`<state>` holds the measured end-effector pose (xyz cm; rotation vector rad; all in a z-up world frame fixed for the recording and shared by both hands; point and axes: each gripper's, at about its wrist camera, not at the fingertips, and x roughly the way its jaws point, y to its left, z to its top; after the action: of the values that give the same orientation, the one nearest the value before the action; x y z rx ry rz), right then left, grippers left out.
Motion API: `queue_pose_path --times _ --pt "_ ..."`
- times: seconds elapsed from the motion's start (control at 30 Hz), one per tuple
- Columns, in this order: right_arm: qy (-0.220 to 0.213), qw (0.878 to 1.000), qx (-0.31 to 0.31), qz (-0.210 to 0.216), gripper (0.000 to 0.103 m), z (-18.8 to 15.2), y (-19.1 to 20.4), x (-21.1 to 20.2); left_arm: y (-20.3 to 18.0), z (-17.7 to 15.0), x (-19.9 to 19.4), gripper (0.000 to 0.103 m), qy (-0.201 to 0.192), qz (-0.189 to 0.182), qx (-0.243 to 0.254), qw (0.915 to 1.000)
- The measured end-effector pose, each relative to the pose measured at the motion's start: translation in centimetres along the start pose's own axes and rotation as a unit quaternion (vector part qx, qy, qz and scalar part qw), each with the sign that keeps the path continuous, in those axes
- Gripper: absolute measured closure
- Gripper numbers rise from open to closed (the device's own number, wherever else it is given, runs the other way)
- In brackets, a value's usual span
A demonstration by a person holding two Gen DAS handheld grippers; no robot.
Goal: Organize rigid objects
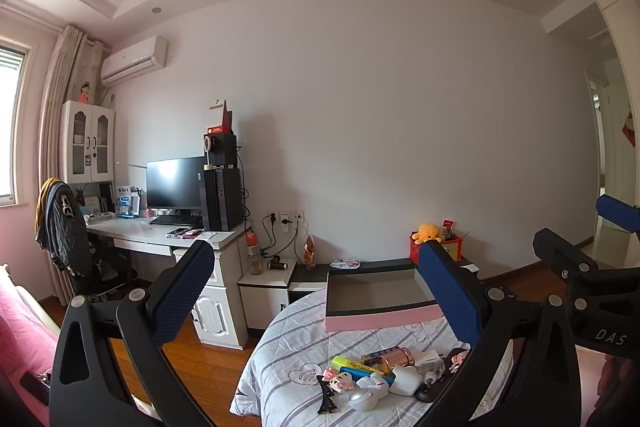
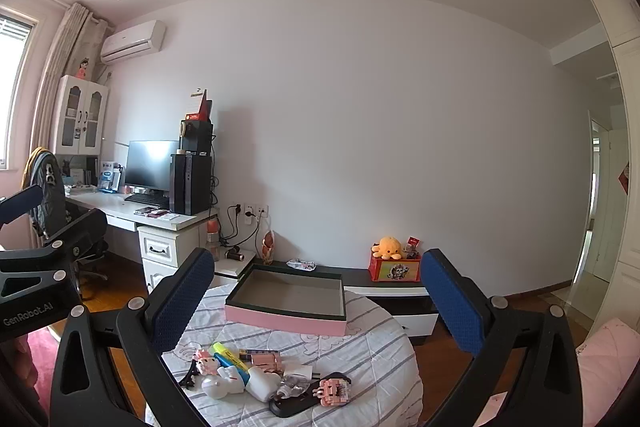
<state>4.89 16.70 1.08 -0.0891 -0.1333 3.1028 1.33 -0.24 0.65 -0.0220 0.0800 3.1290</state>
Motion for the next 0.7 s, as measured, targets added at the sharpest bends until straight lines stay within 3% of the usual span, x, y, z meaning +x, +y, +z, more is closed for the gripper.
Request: queue_pose_path --times 0.7 --pt "0.001 1.000 -0.009 0.004 0.000 -0.01 0.51 -0.31 0.11 -0.27 0.26 0.000 0.006 0.001 -0.001 1.0000"
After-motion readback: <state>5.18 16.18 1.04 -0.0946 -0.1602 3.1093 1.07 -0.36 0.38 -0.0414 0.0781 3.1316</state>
